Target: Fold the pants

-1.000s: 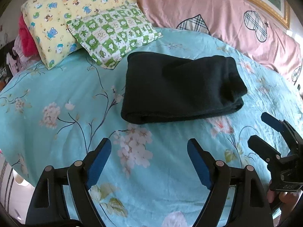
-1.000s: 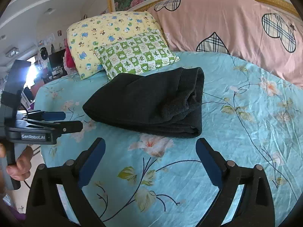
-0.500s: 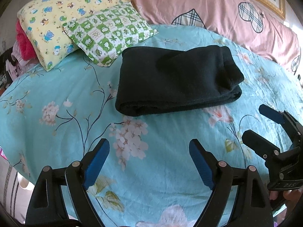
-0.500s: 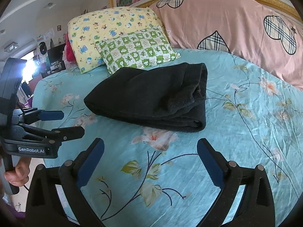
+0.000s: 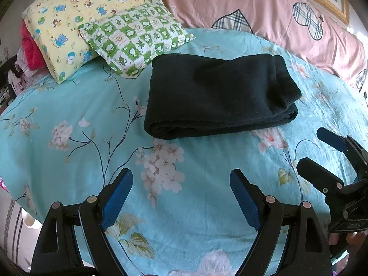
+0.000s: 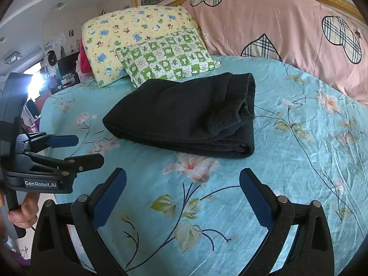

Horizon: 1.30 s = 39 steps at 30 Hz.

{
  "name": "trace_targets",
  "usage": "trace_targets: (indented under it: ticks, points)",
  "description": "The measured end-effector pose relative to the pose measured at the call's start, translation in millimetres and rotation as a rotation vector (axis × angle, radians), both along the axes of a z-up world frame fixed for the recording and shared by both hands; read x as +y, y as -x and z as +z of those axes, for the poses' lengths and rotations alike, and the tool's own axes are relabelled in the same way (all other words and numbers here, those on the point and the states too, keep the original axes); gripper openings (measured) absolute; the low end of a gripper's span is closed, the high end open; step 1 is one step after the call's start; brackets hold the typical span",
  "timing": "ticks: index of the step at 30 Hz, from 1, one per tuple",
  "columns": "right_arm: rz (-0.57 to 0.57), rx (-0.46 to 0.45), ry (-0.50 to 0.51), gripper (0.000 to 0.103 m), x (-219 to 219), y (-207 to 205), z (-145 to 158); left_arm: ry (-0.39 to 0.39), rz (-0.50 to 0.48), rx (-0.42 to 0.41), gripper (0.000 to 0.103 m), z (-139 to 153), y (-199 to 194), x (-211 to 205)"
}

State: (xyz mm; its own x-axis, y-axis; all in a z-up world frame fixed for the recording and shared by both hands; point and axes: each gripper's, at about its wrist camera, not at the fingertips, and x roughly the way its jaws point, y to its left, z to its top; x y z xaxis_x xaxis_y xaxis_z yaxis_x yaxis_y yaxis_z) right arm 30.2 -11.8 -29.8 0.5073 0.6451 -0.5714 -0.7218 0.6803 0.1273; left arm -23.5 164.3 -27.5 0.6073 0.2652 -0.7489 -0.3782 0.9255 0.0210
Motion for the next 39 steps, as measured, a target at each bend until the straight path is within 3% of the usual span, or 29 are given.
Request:
trace_targets:
  ticks: [39]
  points:
    - [0.037,0.005,-0.012,0.099,27.1,-16.3,12.0,0.009,0.019,-0.017,0.087,7.0,-18.5,17.4]
